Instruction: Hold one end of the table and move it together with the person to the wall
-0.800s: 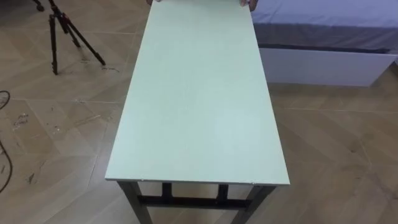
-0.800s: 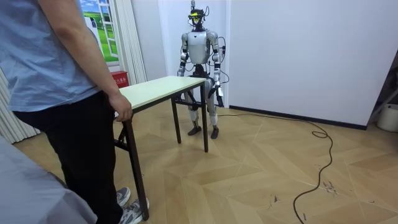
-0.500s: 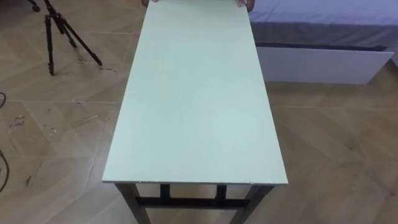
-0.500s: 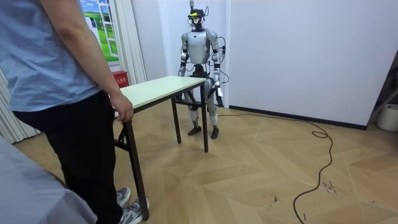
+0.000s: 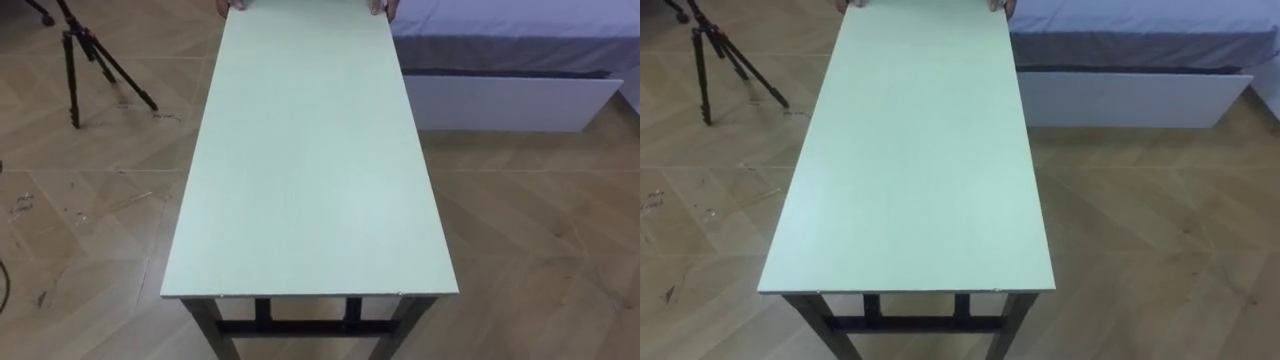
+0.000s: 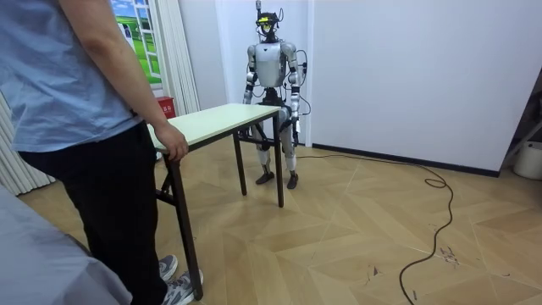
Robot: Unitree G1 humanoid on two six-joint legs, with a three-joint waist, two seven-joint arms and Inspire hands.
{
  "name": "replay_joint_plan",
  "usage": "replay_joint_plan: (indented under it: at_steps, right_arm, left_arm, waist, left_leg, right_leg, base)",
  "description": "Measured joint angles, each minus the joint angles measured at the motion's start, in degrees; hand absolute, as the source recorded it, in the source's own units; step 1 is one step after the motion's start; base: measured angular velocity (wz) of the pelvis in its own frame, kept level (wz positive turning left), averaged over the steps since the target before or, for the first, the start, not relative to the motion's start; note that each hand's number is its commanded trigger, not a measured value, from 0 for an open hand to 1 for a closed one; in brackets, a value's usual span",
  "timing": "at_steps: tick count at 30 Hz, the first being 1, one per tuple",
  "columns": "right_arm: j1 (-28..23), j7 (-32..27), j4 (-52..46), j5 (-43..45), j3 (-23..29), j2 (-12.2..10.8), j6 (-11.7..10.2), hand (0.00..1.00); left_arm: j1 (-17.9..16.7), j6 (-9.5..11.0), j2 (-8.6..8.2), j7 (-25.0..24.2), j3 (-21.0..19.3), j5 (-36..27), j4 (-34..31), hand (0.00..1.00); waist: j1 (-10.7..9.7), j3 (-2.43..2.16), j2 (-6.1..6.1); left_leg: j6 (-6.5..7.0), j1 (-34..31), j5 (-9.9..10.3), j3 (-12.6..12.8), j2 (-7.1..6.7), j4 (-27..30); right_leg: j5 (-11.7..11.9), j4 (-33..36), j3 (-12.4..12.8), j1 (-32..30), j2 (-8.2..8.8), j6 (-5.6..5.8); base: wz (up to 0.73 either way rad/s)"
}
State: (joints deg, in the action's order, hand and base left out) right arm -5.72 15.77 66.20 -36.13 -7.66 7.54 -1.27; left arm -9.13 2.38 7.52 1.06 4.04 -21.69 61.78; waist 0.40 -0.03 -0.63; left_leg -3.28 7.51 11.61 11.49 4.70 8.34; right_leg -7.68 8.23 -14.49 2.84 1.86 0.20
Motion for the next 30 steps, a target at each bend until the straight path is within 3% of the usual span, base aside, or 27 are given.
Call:
replay_joint_plan:
  at_steps: [7,14,17,18,21,25,30]
  right_arm:
    - [-0.93,6.72,-6.44,-4.39,1.36,0.29,0.25,0.0]
    - [-9.88,13.76,-19.66,-15.97,2.13,1.01,3.49,0.0]
    - [-12.35,17.18,-25.47,-17.4,1.91,1.02,5.24,0.0]
    - [-13.41,18.28,-28.06,-18.83,0.97,1.18,5.92,0.0]
    - [-14.85,21.48,-34.08,-22.75,-3.23,1.9,7.25,0.0]
    - [-14.61,24.58,-35.86,-26.47,-7.05,1.98,9.07,0.0]
    - [-14.59,27.0,-35.94,-28.97,-8.32,2.29,11.4,0.0]
  left_arm:
    - [-0.78,-0.77,0.27,-7.98,0.59,-20.54,-5.05,0.0]
    - [-6.39,-3.75,2.04,-18.94,1.78,-40.89,-14.61,0.0]
    - [-8.36,-4.9,2.08,-21.54,2.48,-44.24,-20.69,0.0]
    - [-8.62,-5.11,2.18,-22.49,3.97,-46.14,-23.06,0.0]
    - [-9.37,-6.18,2.58,-25.03,8.0,-53.2,-28.91,0.0]
    - [-8.97,-7.39,2.6,-27.38,10.79,-55.72,-31.89,0.0]
    - [-8.99,-9.35,2.68,-28.83,13.18,-57.49,-33.07,0.0]
  waist:
    - [0.05,0.05,0.64]
    - [0.21,0.11,0.66]
    - [0.11,0.1,0.61]
    - [0.19,0.28,0.62]
    - [0.23,0.24,0.66]
    - [0.3,0.21,0.63]
    - [0.34,0.23,0.69]
  left_leg:
    - [0.0,0.0,0.0,-0.01,-0.01,0.27]
    - [0.0,-0.14,0.0,0.71,-0.03,0.29]
    - [0.0,-1.09,0.0,1.92,-0.02,0.29]
    - [0.0,-1.33,0.0,2.08,-0.04,0.31]
    - [0.0,-2.46,0.0,2.26,-0.15,0.44]
    - [0.0,-2.84,0.0,2.45,-0.17,1.04]
    - [0.0,-2.9,0.0,2.44,-0.15,1.12]
  right_leg:
    - [-0.02,0.33,-0.58,0.04,0.14,0.0]
    - [-0.18,0.44,-0.52,-0.15,0.27,0.05]
    - [-0.4,1.35,-0.47,-1.76,0.49,0.07]
    - [-0.42,1.64,-0.41,-2.08,0.59,0.06]
    - [-0.58,2.68,-0.34,-3.52,0.92,0.05]
    - [-0.57,2.91,-0.53,-3.92,1.06,0.05]
    - [-0.59,2.86,-0.59,-3.91,1.06,0.03]
  base:
    - [0.0]
    - [0.0]
    - [0.02]
    - [0.0]
    - [-0.03]
    - [0.0]
    - [0.0]
